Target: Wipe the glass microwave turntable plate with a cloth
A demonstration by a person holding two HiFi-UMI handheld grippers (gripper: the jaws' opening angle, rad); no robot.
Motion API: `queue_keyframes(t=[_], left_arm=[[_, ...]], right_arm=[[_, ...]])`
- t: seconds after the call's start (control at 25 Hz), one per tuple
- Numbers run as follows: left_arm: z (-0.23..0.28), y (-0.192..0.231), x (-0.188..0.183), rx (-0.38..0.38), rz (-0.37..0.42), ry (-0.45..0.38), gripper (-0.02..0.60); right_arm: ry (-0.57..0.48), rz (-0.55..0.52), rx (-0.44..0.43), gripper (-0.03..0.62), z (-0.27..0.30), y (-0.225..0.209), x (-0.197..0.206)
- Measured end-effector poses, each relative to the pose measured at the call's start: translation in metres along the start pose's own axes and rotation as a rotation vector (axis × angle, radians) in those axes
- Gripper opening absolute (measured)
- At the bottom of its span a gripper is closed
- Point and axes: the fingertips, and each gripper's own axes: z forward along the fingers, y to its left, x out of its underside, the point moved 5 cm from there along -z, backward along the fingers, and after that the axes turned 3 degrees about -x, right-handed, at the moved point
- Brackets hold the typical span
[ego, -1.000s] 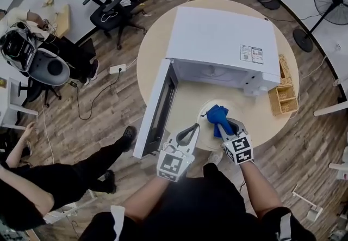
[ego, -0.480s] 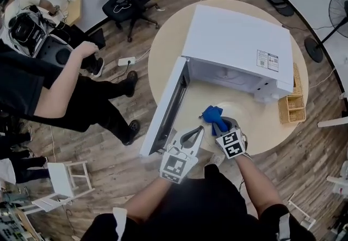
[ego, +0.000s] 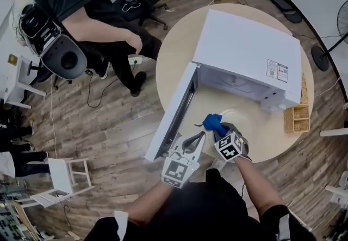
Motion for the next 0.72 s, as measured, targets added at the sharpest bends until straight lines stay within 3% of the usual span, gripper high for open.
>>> queue_keyframes(t=[0.32,0.72], left_arm=[[0.008,0.005,-0.007,0.003,-0.004,-0.001,0.006],[0.023,0.005,-0.012,0.026,0.020,0.008,0.006]], right_arm=[[-0.001,0.020,0.014,0.075,0.003,-0.011,-0.007],[0.015,0.078,0.133,0.077,0.000,-0.051,-0.001]])
